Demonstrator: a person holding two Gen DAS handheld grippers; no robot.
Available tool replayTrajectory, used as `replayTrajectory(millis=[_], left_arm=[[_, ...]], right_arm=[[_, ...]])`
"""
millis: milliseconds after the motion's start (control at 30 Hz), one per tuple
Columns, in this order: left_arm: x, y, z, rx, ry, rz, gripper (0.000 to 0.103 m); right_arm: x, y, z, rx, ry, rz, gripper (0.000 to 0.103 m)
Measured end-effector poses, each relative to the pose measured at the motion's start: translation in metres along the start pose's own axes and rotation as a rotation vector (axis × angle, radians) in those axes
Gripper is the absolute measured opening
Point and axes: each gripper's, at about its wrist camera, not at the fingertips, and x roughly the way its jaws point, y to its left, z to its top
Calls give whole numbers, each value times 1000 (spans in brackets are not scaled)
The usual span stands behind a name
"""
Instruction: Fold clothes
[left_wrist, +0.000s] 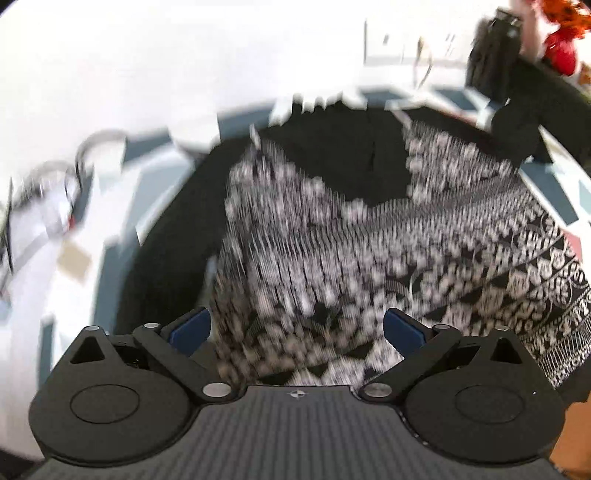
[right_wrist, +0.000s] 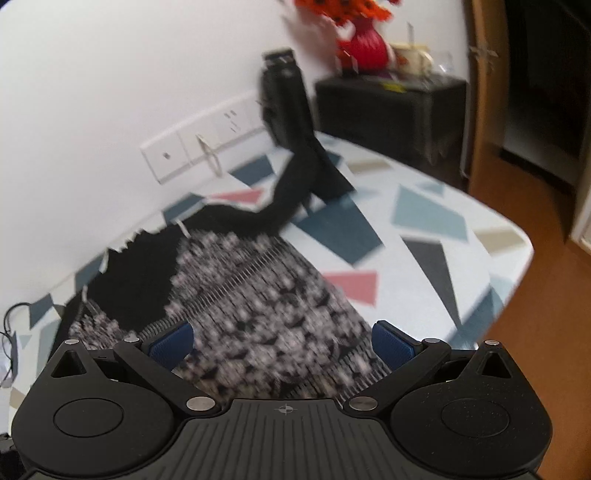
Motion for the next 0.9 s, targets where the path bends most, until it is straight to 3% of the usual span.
replayTrajectory(millis=[167,400,567,767,900], left_arm=[[-11,18,12,-11,-79,-9,102],[-2,39,12,-110,-70,-101,102],[2,40,-4,-92,-55,-84,102],[7,40,-26,-60,-26,-52,102],[11,53,-44,-107,16,-34,102]], right_arm=[[-13,27,29,-55,-109,-11,102],[-41,41,61,-119,-248,46,102],[-43,53,72,-196,-315,57,102],[12,28,33,-171,-87,112,102],[48,-8,25,-49,13,47,102]])
